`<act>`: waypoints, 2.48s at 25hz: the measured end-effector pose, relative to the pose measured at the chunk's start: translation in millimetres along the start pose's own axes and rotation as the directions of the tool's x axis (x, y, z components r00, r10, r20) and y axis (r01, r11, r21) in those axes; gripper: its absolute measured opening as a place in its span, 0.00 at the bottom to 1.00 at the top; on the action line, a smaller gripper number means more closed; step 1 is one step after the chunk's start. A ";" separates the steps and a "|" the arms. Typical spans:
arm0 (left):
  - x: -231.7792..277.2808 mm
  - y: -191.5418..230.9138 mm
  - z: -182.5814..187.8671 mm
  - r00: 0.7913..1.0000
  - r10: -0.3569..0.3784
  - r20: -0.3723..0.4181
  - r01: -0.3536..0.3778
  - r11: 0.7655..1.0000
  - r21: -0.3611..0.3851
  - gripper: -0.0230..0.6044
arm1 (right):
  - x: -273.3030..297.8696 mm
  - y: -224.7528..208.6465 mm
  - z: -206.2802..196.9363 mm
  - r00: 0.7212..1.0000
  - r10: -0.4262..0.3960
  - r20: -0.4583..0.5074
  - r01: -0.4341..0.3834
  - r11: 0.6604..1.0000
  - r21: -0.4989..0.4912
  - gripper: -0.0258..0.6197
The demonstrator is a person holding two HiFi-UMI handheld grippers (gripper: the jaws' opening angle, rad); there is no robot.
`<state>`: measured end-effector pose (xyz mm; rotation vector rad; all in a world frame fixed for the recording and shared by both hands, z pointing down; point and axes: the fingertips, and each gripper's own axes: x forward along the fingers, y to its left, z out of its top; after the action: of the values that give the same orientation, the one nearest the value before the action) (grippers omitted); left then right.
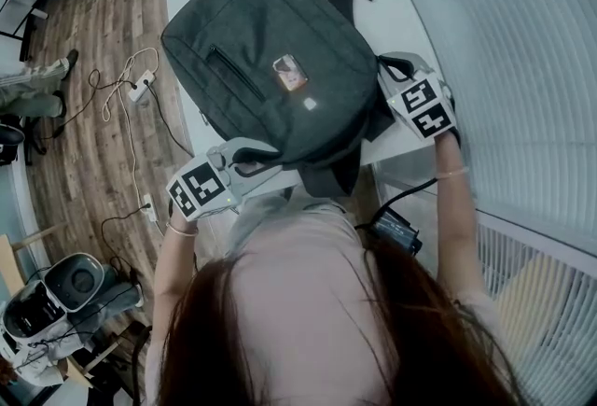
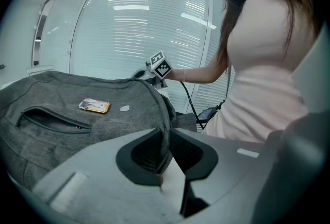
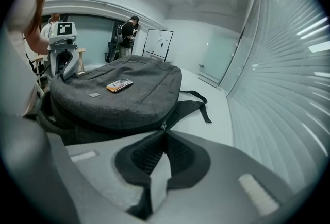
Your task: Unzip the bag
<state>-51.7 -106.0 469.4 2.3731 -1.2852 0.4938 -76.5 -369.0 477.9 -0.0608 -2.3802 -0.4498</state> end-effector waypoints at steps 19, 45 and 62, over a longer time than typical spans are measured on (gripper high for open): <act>3.1 4.0 1.2 0.999 -0.034 -0.009 0.034 0.999 -0.020 0.14 | 36.8 -21.4 17.9 0.998 0.063 0.003 -0.062 0.990 -0.127 0.05; 10.9 3.0 1.3 0.998 -0.068 -0.015 0.067 0.996 -0.050 0.13 | 70.3 -30.3 39.2 0.977 0.212 -0.013 -0.211 0.958 -0.193 0.05; 13.6 -3.0 7.4 0.996 -0.090 -0.008 0.090 0.994 -0.058 0.13 | 73.7 -33.1 54.1 0.913 0.387 -0.129 -0.405 0.900 -0.161 0.05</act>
<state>-41.3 -117.8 469.1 2.3654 -1.1661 0.4351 -171.9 -387.8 478.7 -0.5874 -2.1524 -0.4606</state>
